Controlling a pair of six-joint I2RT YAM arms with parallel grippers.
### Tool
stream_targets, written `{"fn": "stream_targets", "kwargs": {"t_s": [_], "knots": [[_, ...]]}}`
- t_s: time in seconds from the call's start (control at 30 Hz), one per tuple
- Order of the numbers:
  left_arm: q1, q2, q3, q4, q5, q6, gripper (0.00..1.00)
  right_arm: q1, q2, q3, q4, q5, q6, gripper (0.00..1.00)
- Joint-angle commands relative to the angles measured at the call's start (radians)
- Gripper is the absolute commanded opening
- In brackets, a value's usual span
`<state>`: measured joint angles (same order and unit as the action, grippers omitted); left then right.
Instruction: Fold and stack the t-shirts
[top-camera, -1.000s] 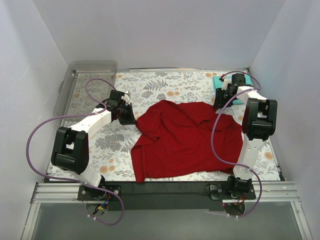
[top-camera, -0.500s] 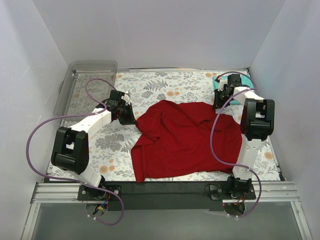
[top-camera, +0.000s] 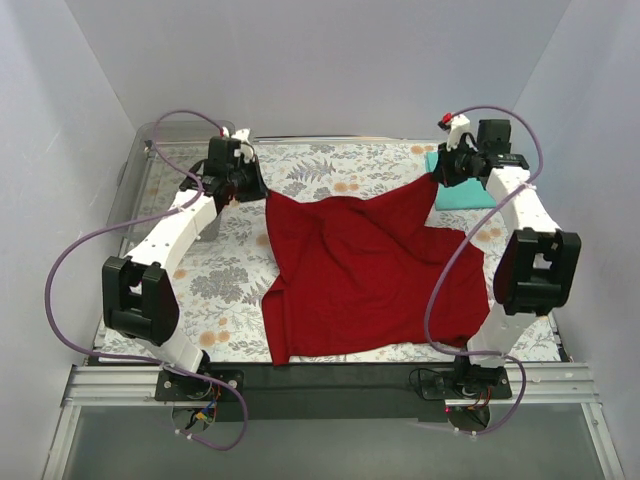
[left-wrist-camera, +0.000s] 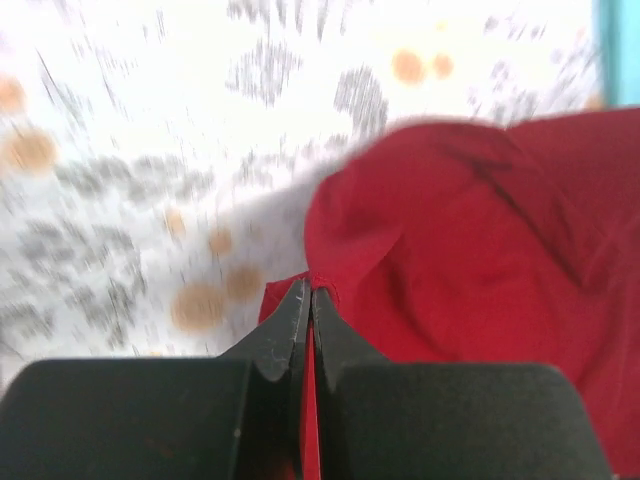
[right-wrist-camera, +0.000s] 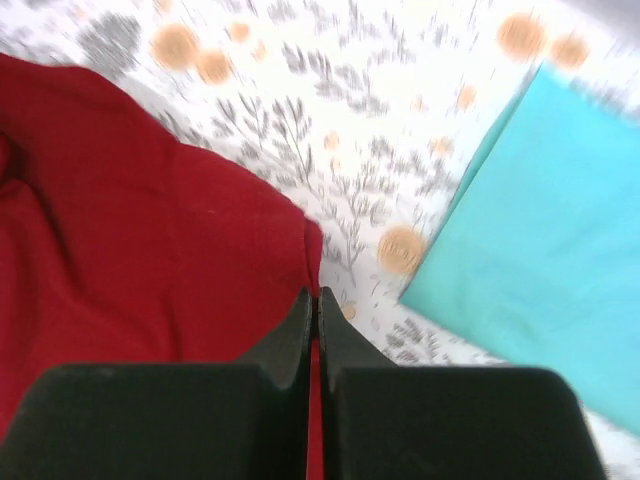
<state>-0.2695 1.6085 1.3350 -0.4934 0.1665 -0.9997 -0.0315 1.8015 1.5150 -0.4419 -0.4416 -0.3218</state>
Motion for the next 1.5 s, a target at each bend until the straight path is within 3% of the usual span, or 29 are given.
{"fn": "stream_targets", "kwargs": {"t_s": [0.0,0.27,0.63,0.9,1.17,1.33,1.47], "knots": [[0.016,0.016,0.131,-0.004,-0.074,0.05,0.0,-0.001,-0.14,0.047,0.037,-0.085,-0.089,0.01],[0.026,0.033,0.394,-0.011,-0.215,0.108,0.0,-0.001,-0.309,0.206,0.042,-0.02,-0.14,0.01],[0.042,-0.237,0.313,0.206,-0.426,0.164,0.0,-0.022,-0.433,0.465,0.115,0.19,-0.154,0.01],[0.042,-0.461,0.303,0.386,-0.389,0.153,0.0,-0.053,-0.473,0.793,0.167,0.273,-0.076,0.01],[0.042,-0.608,0.319,0.457,-0.182,0.095,0.0,-0.051,-0.544,0.982,0.252,0.351,-0.03,0.01],[0.042,-0.634,0.31,0.45,-0.177,0.07,0.0,-0.053,-0.562,0.995,0.272,0.365,-0.048,0.01],[0.042,-0.63,0.262,0.446,-0.231,0.107,0.0,-0.051,-0.577,0.883,0.276,0.334,-0.053,0.01]]}}
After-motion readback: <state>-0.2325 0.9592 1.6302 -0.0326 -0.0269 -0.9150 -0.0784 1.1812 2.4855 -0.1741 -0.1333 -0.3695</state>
